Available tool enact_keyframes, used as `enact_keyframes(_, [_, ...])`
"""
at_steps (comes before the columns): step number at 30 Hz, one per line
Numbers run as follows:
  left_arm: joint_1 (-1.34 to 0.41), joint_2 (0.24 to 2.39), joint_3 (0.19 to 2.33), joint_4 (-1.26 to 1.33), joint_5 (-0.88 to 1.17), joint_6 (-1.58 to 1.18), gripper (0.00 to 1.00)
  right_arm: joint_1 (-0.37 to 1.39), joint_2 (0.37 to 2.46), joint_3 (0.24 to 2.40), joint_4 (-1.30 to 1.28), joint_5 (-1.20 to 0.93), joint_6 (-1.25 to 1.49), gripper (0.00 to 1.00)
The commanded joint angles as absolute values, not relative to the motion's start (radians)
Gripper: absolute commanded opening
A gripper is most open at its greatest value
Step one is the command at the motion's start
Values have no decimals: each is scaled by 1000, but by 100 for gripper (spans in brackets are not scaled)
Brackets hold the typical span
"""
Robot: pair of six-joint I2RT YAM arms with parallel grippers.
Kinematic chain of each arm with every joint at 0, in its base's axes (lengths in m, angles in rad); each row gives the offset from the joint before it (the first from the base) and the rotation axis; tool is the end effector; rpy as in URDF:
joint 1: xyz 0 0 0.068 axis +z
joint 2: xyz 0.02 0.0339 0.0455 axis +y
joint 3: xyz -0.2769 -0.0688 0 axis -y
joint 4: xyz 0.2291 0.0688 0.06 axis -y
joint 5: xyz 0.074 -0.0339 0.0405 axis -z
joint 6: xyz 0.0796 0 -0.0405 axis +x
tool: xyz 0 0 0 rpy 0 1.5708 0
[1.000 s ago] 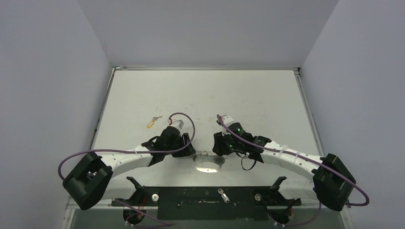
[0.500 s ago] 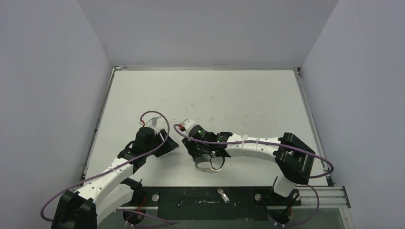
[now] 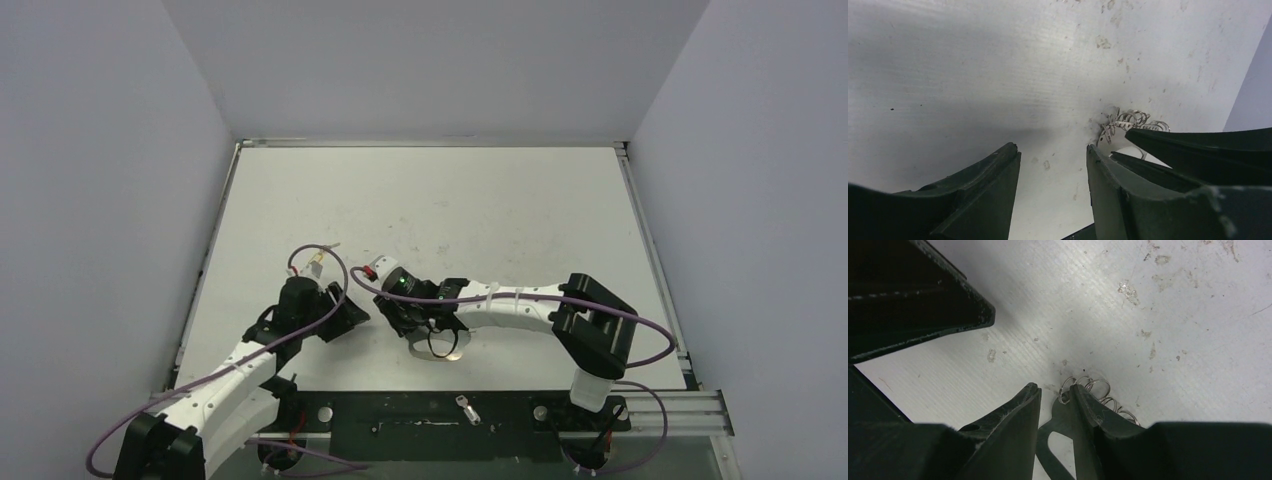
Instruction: Put the keys on the keyring
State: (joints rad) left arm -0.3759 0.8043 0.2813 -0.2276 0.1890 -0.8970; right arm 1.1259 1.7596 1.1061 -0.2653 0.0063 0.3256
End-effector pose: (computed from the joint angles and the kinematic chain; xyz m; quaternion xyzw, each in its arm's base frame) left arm 0.1505 -0.0755 0.1467 -0.1988 0.8919 -0.3055 0.2678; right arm 0.1655 0.3460 0.1717 -0.3681 0.8729 0.2103 0.2415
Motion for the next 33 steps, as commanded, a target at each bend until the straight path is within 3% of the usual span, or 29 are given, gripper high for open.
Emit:
enact_keyframes(1, [-370,891,266,-84,267,-923,49,1088,1726,1096,-239,8,373,30])
enact_keyframes(9, [-390,1050,297,31,327,-914,47,1031,1691,1035,-255,8,385,30])
enact_keyframes(28, [-451,1093,337,36,286,-887,46,959,1583,929,-281,-25,379,30])
enact_keyframes(33, [-497,1121,352,84,292,-873,41,950,1566,922,-265,-53,374,20])
